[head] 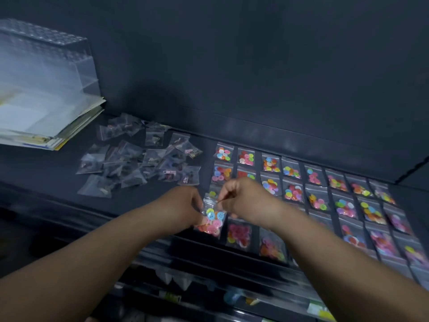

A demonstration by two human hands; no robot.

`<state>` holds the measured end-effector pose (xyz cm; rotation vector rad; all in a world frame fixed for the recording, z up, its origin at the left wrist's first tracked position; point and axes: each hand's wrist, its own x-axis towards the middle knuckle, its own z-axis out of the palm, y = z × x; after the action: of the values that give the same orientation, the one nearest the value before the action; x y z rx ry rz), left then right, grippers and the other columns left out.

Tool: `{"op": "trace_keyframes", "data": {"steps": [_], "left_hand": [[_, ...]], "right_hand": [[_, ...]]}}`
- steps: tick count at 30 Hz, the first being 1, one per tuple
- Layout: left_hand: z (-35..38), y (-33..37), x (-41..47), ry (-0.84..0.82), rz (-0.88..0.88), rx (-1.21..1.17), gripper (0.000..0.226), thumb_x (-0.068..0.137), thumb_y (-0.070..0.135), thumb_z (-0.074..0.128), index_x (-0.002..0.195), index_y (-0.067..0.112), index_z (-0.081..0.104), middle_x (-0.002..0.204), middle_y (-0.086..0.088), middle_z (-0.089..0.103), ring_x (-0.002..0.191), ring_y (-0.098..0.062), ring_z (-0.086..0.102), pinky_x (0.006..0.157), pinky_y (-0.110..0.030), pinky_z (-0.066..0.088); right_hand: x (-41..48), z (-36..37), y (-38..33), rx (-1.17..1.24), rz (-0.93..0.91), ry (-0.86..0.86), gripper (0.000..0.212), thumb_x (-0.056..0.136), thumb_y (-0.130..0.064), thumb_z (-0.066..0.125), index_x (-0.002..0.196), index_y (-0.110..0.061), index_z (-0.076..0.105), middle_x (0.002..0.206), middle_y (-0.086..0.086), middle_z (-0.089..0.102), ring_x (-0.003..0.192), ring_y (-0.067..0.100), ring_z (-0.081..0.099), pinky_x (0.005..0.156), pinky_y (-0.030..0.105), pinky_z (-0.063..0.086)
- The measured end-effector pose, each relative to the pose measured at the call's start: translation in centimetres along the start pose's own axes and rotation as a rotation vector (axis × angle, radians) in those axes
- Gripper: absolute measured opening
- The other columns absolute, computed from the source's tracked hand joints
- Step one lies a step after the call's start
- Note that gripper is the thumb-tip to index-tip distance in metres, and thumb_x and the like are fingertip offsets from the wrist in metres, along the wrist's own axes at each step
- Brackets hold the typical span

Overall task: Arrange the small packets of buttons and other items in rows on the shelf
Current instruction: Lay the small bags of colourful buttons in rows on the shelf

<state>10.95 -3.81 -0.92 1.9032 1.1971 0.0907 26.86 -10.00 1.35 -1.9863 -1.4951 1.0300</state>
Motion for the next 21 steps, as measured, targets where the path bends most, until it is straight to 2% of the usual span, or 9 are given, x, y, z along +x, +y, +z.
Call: {"op": "trace_keyframes", "data": {"steps": [2,4,6,9,12,16,19,21], "left_hand": [[0.3,0.1,-0.5,0.017,-0.004,0.108,0.019,0.074,0.019,0.075,0.081,0.02,0.057,0.077,0.002,0.062,0.065,-0.011,0.056,0.056,-0.025,0.043],[0.5,0.3,-1.0,0.039,-0.008,0.194,0.022,0.075,0.024,0.074,0.087,0.02,0.056,0.085,0.003,0.062,0.075,-0.013,0.059,0.062,-0.027,0.047],[0.7,0.4,-1.5,0.096,0.033,0.262,0.025,0.077,0.027,0.071,0.092,0.022,0.052,0.091,0.005,0.058,0.083,-0.014,0.057,0.069,-0.029,0.047],[1.1,0.5,-1.6,0.215,0.245,0.318,0.02,0.082,0.023,0.065,0.098,0.023,0.054,0.097,0.006,0.051,0.091,-0.013,0.051,0.075,-0.026,0.043],[1.8,0.1,-1.3,0.201,0.401,0.384,0.018,0.086,0.024,0.062,0.104,0.022,0.063,0.101,0.006,0.052,0.101,-0.011,0.046,0.086,-0.025,0.04],[2.1,-0.8,-1.1,0.109,0.443,0.428,0.012,0.089,0.03,0.059,0.099,0.029,0.067,0.093,0.013,0.048,0.095,-0.006,0.044,0.082,-0.022,0.037],[1.8,-1.2,-1.1,0.088,0.455,0.415,0.01,0.088,0.031,0.061,0.096,0.03,0.067,0.087,0.017,0.044,0.087,-0.002,0.043,0.076,-0.019,0.033],[1.6,-1.3,-1.1,0.091,0.464,0.416,0.011,0.087,0.031,0.062,0.096,0.031,0.068,0.09,0.016,0.047,0.088,-0.002,0.044,0.077,-0.02,0.035]], "right_hand": [[-0.2,0.5,0.4,-0.085,-0.038,0.019,0.004,0.083,-0.013,0.07,0.081,-0.014,0.067,0.076,-0.006,0.065,0.07,0.009,0.06,0.067,0.023,0.05],[-0.6,0.6,0.7,-0.153,-0.069,0.074,0.006,0.084,-0.016,0.068,0.086,-0.019,0.064,0.077,-0.011,0.062,0.072,0.007,0.058,0.063,0.021,0.047],[-1.1,0.2,1.0,-0.223,-0.092,0.154,0.012,0.085,-0.019,0.067,0.095,-0.024,0.061,0.083,-0.008,0.06,0.074,0.01,0.057,0.061,0.021,0.044],[-1.6,-0.4,1.6,-0.316,-0.166,0.237,0.017,0.086,-0.021,0.066,0.103,-0.022,0.062,0.095,-0.003,0.062,0.084,0.016,0.059,0.071,0.024,0.046],[-1.8,-0.3,2.3,-0.456,-0.247,0.242,0.029,0.086,-0.025,0.066,0.114,-0.02,0.062,0.11,-0.002,0.059,0.103,0.016,0.051,0.085,0.024,0.042],[-1.9,0.1,2.9,-0.589,-0.279,0.208,0.042,0.087,-0.03,0.064,0.127,-0.022,0.056,0.131,-0.003,0.053,0.123,0.016,0.04,0.103,0.028,0.035],[-1.9,0.2,2.7,-0.602,-0.283,0.213,0.042,0.088,-0.029,0.062,0.129,-0.022,0.054,0.134,-0.004,0.05,0.125,0.016,0.039,0.105,0.027,0.033],[-1.8,0.3,2.4,-0.602,-0.296,0.214,0.04,0.089,-0.028,0.061,0.128,-0.022,0.055,0.135,-0.003,0.05,0.125,0.016,0.039,0.105,0.026,0.031]]}}
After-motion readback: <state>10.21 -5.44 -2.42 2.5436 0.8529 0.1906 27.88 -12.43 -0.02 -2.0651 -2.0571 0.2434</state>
